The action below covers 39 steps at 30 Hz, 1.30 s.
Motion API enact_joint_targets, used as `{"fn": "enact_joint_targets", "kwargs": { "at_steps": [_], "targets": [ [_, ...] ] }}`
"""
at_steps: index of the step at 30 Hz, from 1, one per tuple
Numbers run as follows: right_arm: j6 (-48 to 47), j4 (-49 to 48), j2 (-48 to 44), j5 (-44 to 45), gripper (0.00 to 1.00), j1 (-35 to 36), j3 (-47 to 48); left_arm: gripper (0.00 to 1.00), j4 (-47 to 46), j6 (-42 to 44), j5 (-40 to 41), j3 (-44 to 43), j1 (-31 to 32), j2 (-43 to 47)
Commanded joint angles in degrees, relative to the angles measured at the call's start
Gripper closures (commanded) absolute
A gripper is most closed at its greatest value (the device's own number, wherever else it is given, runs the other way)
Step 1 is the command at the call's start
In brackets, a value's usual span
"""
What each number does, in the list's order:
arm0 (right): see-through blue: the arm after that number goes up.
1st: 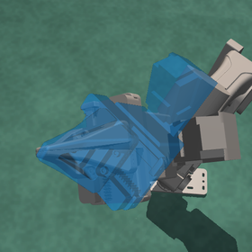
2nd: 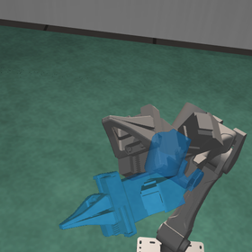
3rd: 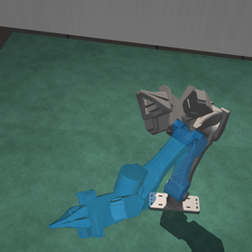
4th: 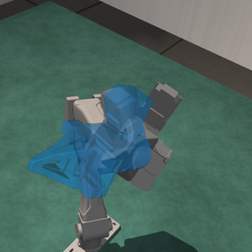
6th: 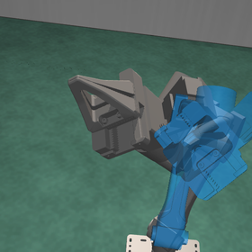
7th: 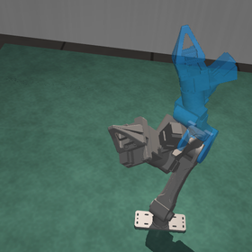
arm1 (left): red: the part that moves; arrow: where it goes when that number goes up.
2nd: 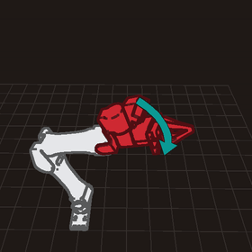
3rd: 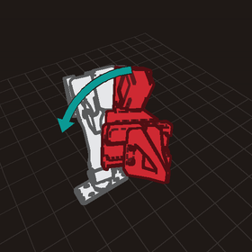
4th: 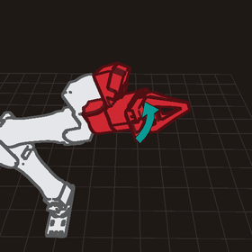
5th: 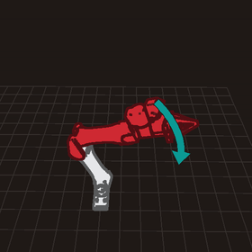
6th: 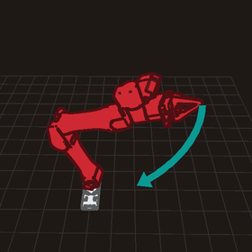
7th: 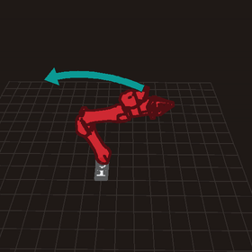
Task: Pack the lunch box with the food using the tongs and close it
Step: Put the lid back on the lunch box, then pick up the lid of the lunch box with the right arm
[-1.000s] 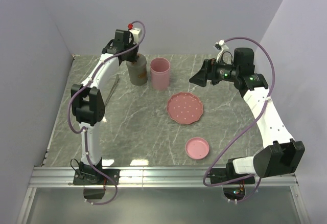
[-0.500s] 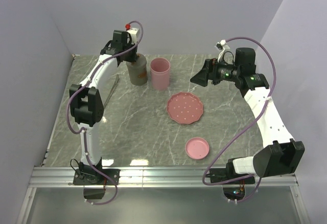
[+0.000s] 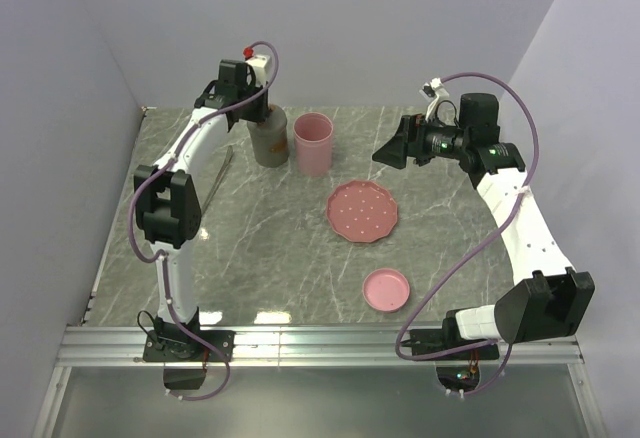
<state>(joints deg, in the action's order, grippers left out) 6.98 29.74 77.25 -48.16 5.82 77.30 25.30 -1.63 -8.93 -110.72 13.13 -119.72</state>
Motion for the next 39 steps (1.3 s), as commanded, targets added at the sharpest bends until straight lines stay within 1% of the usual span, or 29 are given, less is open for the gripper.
{"fn": "enact_joint_targets", "kwargs": {
  "at_steps": [1,2,5,6,7,8,10,13,15,19,20,21,22,23,25,26,27,28,29,31,32,34,35,36,37,38,39],
  "targets": [
    [0.05,-0.12,-0.17,-1.06,0.0,-0.38,1.63,0.78,10.56,0.57,0.14,-1.77,0.06,-2.53],
    [0.13,0.06,-0.26,-1.14,0.0,-0.46,1.8,0.74,10.99,1.01,0.05,-2.48,-0.03,-2.45],
    [-0.48,0.85,-0.7,-0.8,0.0,-0.46,2.07,0.69,11.61,0.93,-0.21,-4.5,-0.12,-1.92],
    [-0.74,0.94,-0.79,-0.62,0.0,-0.38,2.16,0.66,11.61,0.93,-0.13,-5.12,-0.03,-1.4],
    [-1.09,1.37,-1.14,-0.01,0.0,-0.46,2.24,0.65,11.61,2.84,0.05,-5.47,-0.12,-1.13],
    [-1.79,1.99,-1.23,0.26,0.0,-0.55,2.42,0.6,11.53,2.86,0.05,-5.82,-0.12,-0.95],
    [-2.67,3.04,-1.49,0.79,0.0,-0.55,2.77,0.58,11.53,2.95,-0.12,-7.31,-0.2,-0.34],
    [-4.87,5.41,-1.76,1.66,0.0,-0.55,3.56,0.48,11.88,3.38,-0.12,-10.21,-0.29,-0.42],
    [-6.45,7.52,-1.76,1.84,0.0,-0.46,4.35,0.47,12.23,3.65,-0.04,-12.84,-0.21,-0.86],
    [-14.61,14.46,-1.84,2.81,0.0,-0.55,6.72,0.44,11.8,3.3,-0.74,-15.32,-0.64,-0.08],
    [-18.63,18.04,-2.1,3.07,0.0,-0.55,7.42,0.43,11.53,3.47,-1.0,-15.49,-0.82,0.54],
    [-21.02,19.9,-2.37,3.42,0.0,-0.46,7.52,0.35,11.09,3.47,-1.35,-15.15,-0.91,2.11],
    [-23.48,21.92,-3.24,3.77,0.0,-0.55,7.52,0.34,10.65,3.74,-1.96,-14.71,-1.34,3.17],
    [-27.51,25.16,-3.77,4.21,0.0,-0.55,6.82,0.3,9.34,3.65,-3.88,-14.01,-1.7,4.31],
    [-30.87,27.99,-5.61,6.67,0.0,-0.46,5.24,0.24,7.41,2.34,-6.61,-9.89,-3.18,8.96],
    [-34.72,30.88,-6.32,7.2,0.0,-0.46,4.71,0.2,5.66,1.98,-10.2,-8.04,-3.8,12.29],
    [-36.24,32.04,-7.72,8.68,0.0,-0.38,4.1,0.19,4.68,1.98,-12.06,-4.28,-4.33,13.88],
    [-38.69,33.96,-8.51,9.57,0.0,-0.38,2.78,0.18,3.8,1.98,-13.3,-2.42,-5.03,15.55],
    [-39.67,34.68,-9.22,10.62,0.0,-0.29,2.08,0.18,2.75,1.98,-15.92,1.26,-5.3,18.62],
    [-41.34,36.17,-11.24,13.51,0.0,-0.29,-0.03,0.18,1.86,2.85,-18.39,5.14,-5.39,22.06],
    [-41.7,36.62,-11.77,14.14,0.0,-0.37,-0.65,0.18,0.81,3.73,-22.49,9.68,-5.39,25.56],
    [-41.87,37.41,-13.61,15.02,0.0,-0.38,-2.58,0.19,-0.16,6.45,-26.73,14.54,-5.39,29.26],
    [-41.53,37.5,-14.14,15.2,0.0,-0.38,-3.29,0.2,-0.34,7.59,-29.63,19.18,-5.39,32.85],
    [-41.18,37.41,-15.1,15.2,0.0,-0.38,-3.9,0.21,0.27,11.0,-35.57,21.48,-5.39,34.54],
    [-39.95,37.59,-15.46,14.51,0.0,-0.46,-4.69,0.21,0.19,12.77,-38.07,23.94,-5.22,36.47],
    [-39.16,37.67,-15.73,13.89,0.0,-0.46,-5.13,0.22,-0.07,14.44,-40.27,29.19,-5.04,40.23],
    [-38.63,38.02,-15.73,13.19,0.0,-0.46,-5.57,0.22,-0.25,18.2,-44.03,32.03,-4.52,42.27]
  ]
}}
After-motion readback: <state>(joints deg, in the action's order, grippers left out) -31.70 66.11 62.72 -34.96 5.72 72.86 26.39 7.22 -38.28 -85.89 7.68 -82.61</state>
